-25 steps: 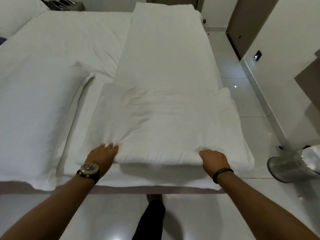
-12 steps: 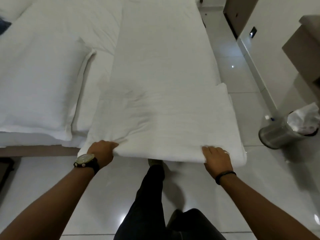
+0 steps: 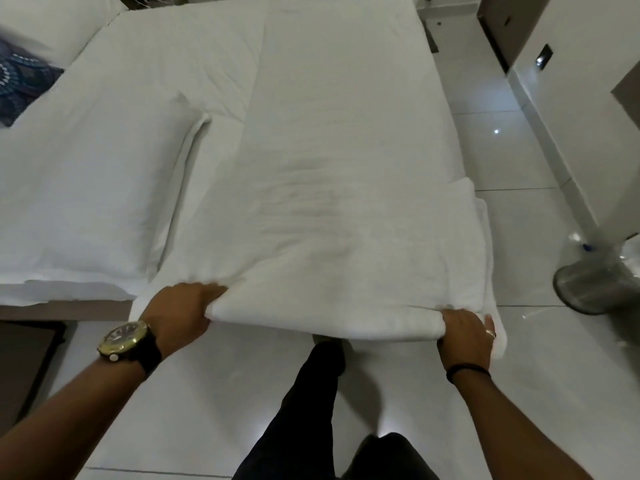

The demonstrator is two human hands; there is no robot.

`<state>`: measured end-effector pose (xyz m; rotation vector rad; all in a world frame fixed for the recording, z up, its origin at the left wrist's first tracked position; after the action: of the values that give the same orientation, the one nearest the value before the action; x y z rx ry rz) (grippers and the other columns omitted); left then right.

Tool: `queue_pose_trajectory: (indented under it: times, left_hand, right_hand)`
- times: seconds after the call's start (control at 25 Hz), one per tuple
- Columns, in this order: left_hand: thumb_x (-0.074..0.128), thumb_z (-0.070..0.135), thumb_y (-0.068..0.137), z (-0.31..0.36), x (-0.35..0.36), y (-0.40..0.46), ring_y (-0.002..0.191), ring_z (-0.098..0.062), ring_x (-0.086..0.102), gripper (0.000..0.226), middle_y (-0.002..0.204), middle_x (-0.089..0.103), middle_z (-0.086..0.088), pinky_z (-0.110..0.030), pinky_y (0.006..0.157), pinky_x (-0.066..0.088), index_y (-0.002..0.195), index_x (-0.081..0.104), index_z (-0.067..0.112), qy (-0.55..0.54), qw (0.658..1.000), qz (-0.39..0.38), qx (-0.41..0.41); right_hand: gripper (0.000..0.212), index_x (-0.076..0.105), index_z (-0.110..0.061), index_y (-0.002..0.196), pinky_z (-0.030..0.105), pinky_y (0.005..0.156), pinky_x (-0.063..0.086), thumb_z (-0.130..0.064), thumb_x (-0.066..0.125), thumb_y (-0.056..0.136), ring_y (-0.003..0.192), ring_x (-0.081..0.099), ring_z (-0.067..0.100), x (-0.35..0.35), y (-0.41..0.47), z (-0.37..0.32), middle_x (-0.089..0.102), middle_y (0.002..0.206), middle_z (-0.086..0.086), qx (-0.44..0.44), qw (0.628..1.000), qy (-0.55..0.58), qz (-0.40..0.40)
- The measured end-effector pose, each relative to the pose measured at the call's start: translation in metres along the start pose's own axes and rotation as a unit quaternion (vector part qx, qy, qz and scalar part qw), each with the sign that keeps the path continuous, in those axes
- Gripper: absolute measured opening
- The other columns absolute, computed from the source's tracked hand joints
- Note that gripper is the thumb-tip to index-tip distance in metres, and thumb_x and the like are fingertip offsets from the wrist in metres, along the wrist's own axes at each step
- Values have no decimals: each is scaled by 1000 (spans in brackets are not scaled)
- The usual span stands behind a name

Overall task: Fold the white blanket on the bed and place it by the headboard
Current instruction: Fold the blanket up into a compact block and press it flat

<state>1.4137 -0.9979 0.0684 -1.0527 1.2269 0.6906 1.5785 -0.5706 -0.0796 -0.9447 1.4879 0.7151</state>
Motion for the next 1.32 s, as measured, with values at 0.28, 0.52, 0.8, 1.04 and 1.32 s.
queue_pose_trajectory:
  times: [0.28, 0.52, 0.8, 1.04, 1.32]
  left_hand:
    - [43, 13, 87, 21, 80, 6, 127, -13, 51, 56, 145, 49, 6, -25, 105, 38, 138, 44, 36, 78, 988, -130, 1]
    - [48, 18, 81, 7, 13, 40, 90, -14, 68, 29, 99, 72, 5, -24, 72, 50, 97, 67, 31, 98, 989, -107, -15]
    - [50, 20, 76, -32, -123, 227, 95, -23, 63, 27, 100, 68, 4, -34, 76, 41, 98, 62, 32, 142, 990, 20, -9]
    - [51, 25, 78, -42, -182, 447, 85, -27, 63, 4, 87, 66, 1, -38, 75, 35, 75, 51, 28, 116, 990, 76, -3]
    - [53, 30, 81, -76, -164, 629, 89, -26, 62, 3, 81, 56, 3, -40, 84, 36, 82, 50, 29, 86, 994, 64, -20]
  right_hand:
    - [36, 57, -10, 51, 34, 47, 48, 18, 68, 32, 40, 53, 28, -70, -1, 17, 54, 46, 8, -141, 988, -58, 13]
    - [18, 66, -26, 94, 34, 78, 47, -24, 61, 77, 89, 65, 22, -121, 57, -3, 68, 95, -3, -138, 969, -153, -135]
    - [19, 59, -31, 84, 36, 79, 44, -15, 51, 76, 81, 61, 21, -219, 225, -53, 62, 86, -7, -91, 977, -188, -52]
    - [10, 64, -29, 82, 44, 88, 39, -25, 56, 82, 87, 61, 27, -238, 420, -100, 66, 85, -4, -31, 972, -231, 37]
    - [14, 68, -24, 86, 53, 101, 29, -25, 54, 86, 102, 54, 33, -214, 602, -158, 67, 93, 3, -3, 972, -220, 83]
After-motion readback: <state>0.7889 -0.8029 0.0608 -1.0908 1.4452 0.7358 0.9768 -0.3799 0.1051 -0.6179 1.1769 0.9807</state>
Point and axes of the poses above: each hand's wrist, its own y-axis towards the middle knuckle, its own x-axis out of the palm, z = x × y, the point moved 5 cm from there along y, towards the middle knuckle
